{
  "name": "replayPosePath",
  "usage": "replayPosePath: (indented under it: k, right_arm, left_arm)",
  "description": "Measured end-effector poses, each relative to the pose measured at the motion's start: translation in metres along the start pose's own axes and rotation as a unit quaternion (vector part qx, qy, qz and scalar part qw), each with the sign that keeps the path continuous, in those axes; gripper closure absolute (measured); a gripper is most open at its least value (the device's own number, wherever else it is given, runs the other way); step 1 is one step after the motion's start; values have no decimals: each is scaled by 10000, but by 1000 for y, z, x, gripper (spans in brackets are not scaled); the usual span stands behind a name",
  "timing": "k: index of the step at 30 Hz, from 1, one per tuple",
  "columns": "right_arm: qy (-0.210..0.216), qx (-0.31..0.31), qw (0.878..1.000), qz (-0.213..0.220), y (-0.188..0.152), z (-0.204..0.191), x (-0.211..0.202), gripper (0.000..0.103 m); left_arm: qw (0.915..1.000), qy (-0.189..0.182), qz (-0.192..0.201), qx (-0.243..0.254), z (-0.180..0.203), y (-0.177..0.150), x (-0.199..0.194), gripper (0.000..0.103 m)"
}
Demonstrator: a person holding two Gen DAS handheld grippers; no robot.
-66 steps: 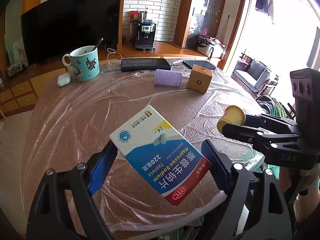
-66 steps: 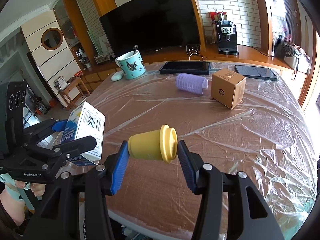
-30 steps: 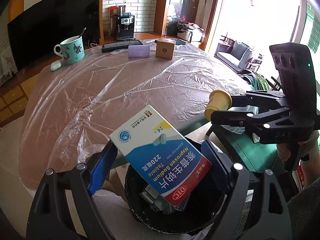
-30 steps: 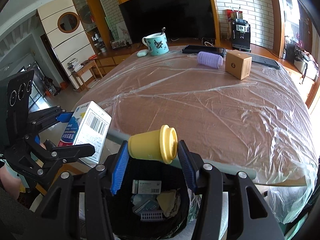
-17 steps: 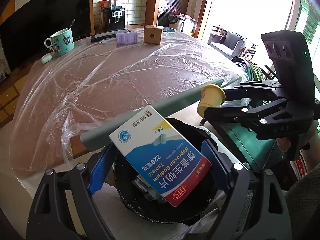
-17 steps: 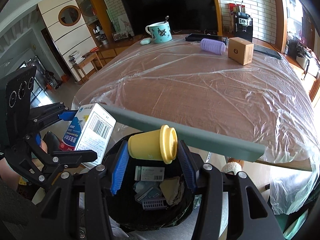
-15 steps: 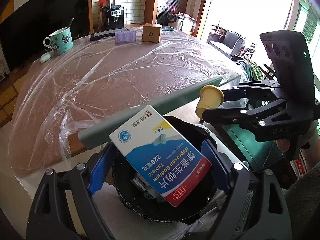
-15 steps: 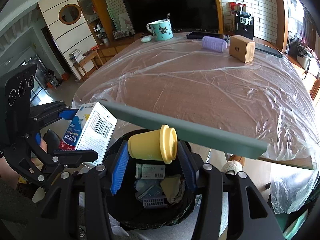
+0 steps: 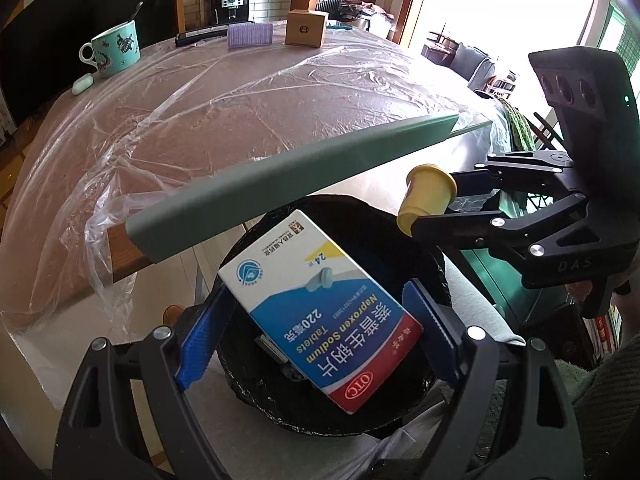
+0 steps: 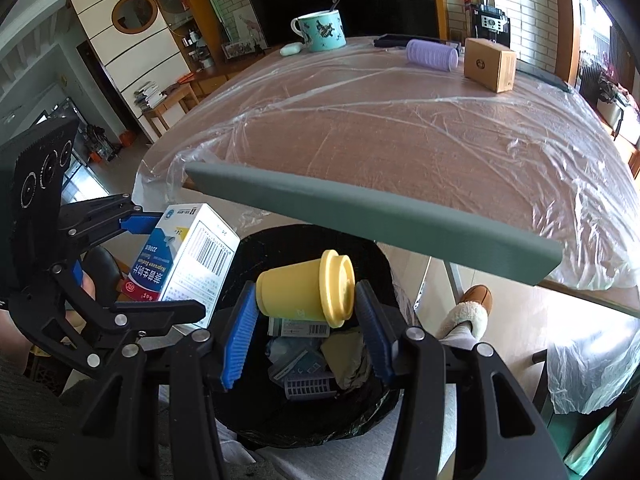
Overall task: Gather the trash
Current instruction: 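Carry the naproxen box and yellow cup over the black trash bin, then open both tools to drop the naproxen box and yellow cup into the bin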
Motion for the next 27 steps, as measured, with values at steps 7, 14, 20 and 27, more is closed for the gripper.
replayPosePath:
  k: [7, 14, 20, 27]
  right_arm:
    - [-1, 95, 9999, -136, -4, 5, 14, 54]
    - [6, 212, 9994, -277, -8, 13, 27, 54]
    - [39, 254, 9989, -387, -10, 14, 38, 54]
    - [-26, 293, 9984, -490, -10, 14, 52, 54]
  left_arm:
    - [9998, 57, -193, -80, -7, 0, 18, 16]
    - [9993, 146, -344, -75, -9, 1, 34, 16]
    - [9986, 252, -469, -64, -13, 2, 49, 16]
    - [9975, 368, -607, -67, -16, 0, 64, 16]
Point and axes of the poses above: each gripper's, at about its wrist camera, not at the fingertips, and x roughly the way its jaws point, z to its right, y to its top, the point moved 3 cm from there along x, roughly the way its jaws point, and after that the axes turned 11 degrees about -z, right-handed, at the moved point
